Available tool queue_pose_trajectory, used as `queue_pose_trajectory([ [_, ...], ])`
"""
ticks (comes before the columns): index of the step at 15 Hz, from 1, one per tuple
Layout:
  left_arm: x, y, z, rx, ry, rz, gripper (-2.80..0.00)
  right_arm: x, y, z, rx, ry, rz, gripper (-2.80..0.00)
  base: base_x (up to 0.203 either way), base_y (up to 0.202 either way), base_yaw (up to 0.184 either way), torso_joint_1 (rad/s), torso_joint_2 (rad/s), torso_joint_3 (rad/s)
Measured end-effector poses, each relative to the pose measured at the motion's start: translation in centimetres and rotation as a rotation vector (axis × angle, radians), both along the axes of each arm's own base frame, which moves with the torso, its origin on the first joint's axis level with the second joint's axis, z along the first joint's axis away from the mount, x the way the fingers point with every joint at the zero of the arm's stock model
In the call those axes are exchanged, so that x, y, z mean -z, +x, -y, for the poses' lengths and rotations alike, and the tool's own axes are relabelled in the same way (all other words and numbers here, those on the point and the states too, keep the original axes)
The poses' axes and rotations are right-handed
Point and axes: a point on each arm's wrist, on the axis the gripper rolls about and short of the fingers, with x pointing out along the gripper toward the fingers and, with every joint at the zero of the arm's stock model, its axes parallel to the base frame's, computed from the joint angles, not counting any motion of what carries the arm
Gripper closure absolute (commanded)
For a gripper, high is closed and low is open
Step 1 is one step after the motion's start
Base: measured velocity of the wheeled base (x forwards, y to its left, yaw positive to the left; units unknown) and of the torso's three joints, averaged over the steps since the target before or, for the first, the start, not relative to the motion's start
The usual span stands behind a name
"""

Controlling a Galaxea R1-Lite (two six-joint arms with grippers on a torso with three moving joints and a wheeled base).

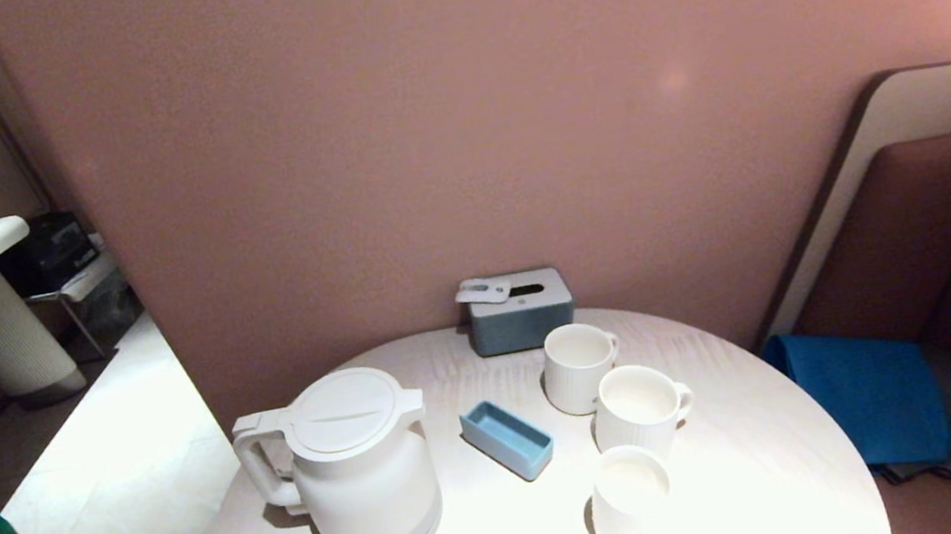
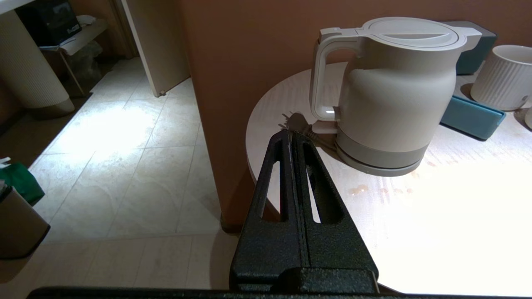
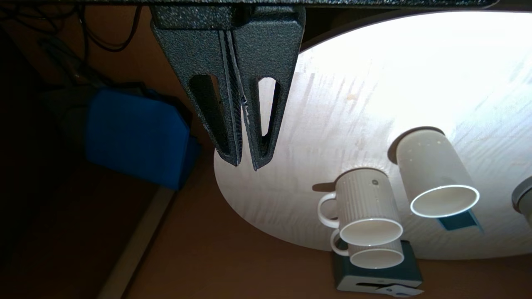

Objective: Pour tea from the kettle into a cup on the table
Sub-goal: Pick up the kettle

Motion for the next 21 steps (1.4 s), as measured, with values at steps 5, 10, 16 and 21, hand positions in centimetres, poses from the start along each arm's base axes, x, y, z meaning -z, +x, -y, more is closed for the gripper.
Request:
queue_pose_trajectory([
  [5, 0.0, 0.0, 0.0, 0.0, 0.0, 0.0, 0.0, 0.0, 0.0, 0.0, 0.0, 0.001, 0.0, 0.0, 0.0, 0.0, 0.0, 0.0, 0.0, 0.0],
  [10, 0.0, 0.0, 0.0, 0.0, 0.0, 0.0, 0.0, 0.0, 0.0, 0.0, 0.0, 0.0, 0.0, 0.0, 0.0, 0.0, 0.0, 0.0, 0.0, 0.0],
  [16, 0.02, 0.0, 0.0, 0.0, 0.006, -0.002, 0.0, 0.0, 0.0, 0.0, 0.0, 0.001, 0.0, 0.0, 0.0, 0.0, 0.0, 0.0, 0.0, 0.0],
  [21, 0.03, 0.0, 0.0, -0.001, 0.009, -0.003, 0.0, 0.0, 0.0, 0.0, 0.0, 0.002, 0.0, 0.0, 0.0, 0.0, 0.0, 0.0, 0.0, 0.0],
])
